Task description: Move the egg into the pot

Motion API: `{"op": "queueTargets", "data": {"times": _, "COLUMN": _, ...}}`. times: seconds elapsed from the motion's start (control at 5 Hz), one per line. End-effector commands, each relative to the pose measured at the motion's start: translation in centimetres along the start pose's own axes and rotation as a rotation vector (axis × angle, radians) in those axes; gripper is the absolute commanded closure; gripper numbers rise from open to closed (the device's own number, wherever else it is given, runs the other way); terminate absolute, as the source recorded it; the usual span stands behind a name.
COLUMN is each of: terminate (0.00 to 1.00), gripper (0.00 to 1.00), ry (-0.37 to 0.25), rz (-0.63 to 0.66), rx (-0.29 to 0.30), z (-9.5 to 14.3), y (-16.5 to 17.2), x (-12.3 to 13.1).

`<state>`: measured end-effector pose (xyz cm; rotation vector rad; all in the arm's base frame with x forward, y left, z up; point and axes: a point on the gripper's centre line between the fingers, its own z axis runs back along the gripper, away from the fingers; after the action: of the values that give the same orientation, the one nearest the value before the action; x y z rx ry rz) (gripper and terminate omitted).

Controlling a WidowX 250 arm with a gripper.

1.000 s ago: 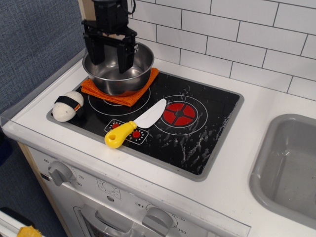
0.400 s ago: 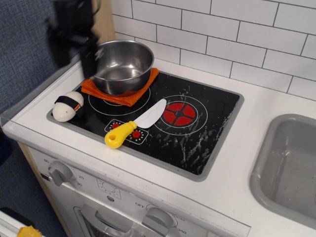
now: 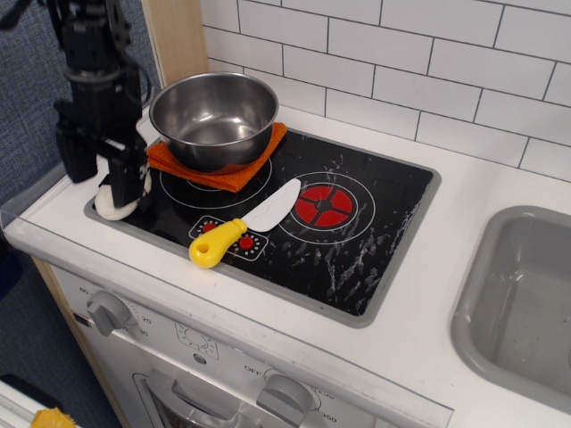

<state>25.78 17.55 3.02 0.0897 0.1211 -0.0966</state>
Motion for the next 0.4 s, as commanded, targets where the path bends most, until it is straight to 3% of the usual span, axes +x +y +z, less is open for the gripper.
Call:
{"op": "queueTargets", "data": {"times": 0.0, "terminate": 0.00, "gripper": 0.00, "ry": -0.063, "rz": 0.048, "rx": 0.030, "z": -0.36, "y": 0.69, "x": 0.17}}
{"op": "queueTargets", "data": {"times": 0.2, "terminate": 0.00, "gripper": 0.00, "ry": -0.068, "rz": 0.036, "rx": 0.028, "z": -0.39, "y": 0.49, "x": 0.32}}
